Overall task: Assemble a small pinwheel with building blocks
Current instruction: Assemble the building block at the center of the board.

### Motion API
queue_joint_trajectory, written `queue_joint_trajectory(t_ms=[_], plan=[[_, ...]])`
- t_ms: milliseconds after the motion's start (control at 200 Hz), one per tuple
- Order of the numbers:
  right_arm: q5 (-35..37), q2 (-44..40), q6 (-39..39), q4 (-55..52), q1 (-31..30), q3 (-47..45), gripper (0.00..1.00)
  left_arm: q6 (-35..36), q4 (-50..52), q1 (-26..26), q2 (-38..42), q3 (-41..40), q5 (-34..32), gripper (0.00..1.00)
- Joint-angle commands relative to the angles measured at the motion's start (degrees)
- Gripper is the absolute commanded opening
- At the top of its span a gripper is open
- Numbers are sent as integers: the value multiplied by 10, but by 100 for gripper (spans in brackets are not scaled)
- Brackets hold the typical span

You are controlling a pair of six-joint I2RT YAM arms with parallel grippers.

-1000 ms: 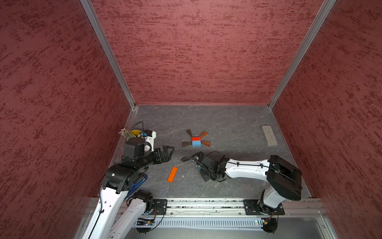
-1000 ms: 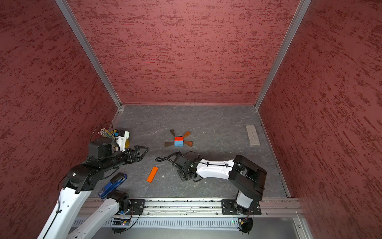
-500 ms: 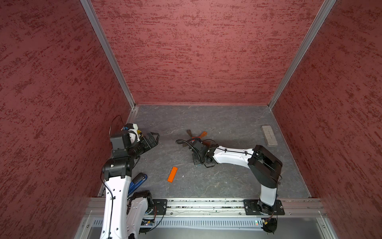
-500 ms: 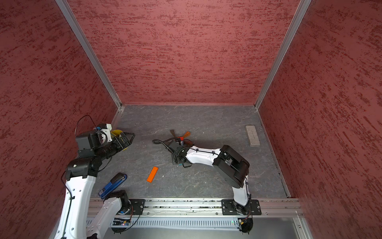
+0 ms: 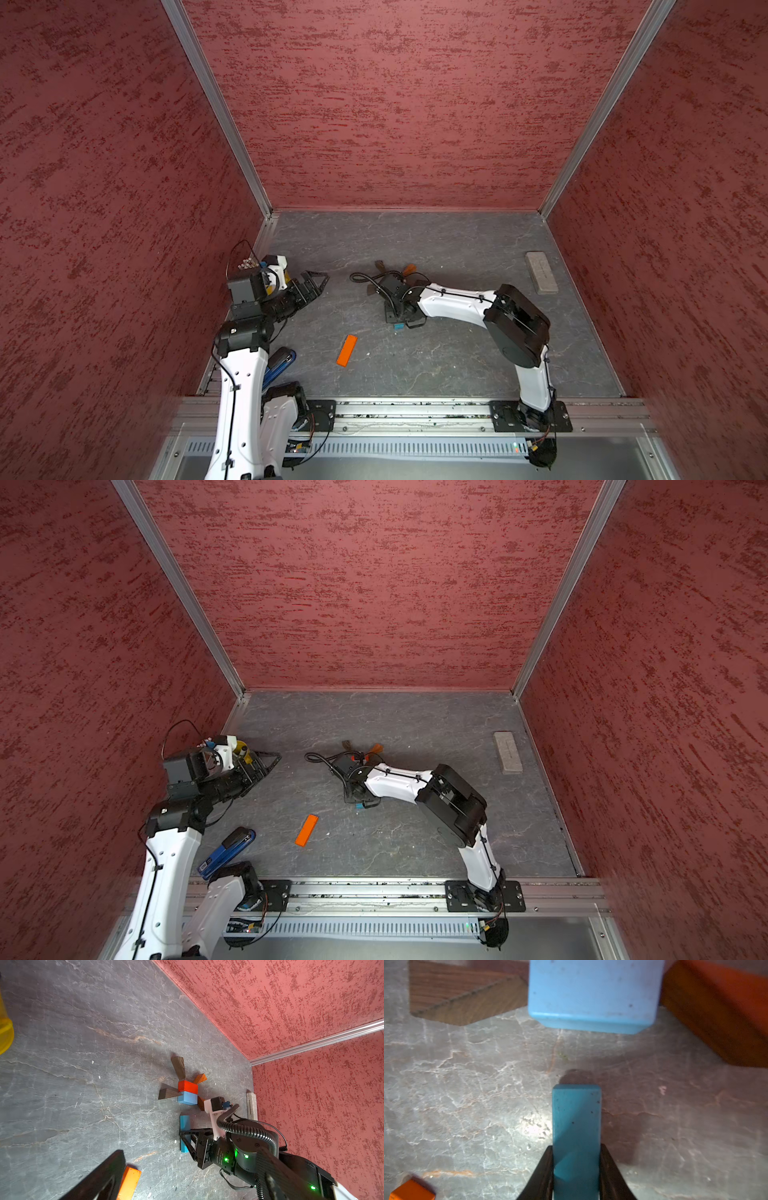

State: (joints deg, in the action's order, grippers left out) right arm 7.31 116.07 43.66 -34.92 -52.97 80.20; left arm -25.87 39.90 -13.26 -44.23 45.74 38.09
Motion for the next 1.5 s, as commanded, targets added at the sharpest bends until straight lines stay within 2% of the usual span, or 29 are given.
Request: queue_joint_trajectory(t_ms=[0, 1172, 1293, 1493], plan=[[15, 18, 20, -40, 3, 30, 22, -3, -29, -7, 11, -5, -6, 100], [39, 52, 14, -53, 15, 85, 25, 6, -22, -1, 15, -5, -6, 100], [41, 52, 14, -51, 16, 86, 29, 6, -25, 0, 16, -6, -3, 100], [37, 47, 14, -42, 16, 78, 44, 6, -27, 1, 15, -7, 1, 100]])
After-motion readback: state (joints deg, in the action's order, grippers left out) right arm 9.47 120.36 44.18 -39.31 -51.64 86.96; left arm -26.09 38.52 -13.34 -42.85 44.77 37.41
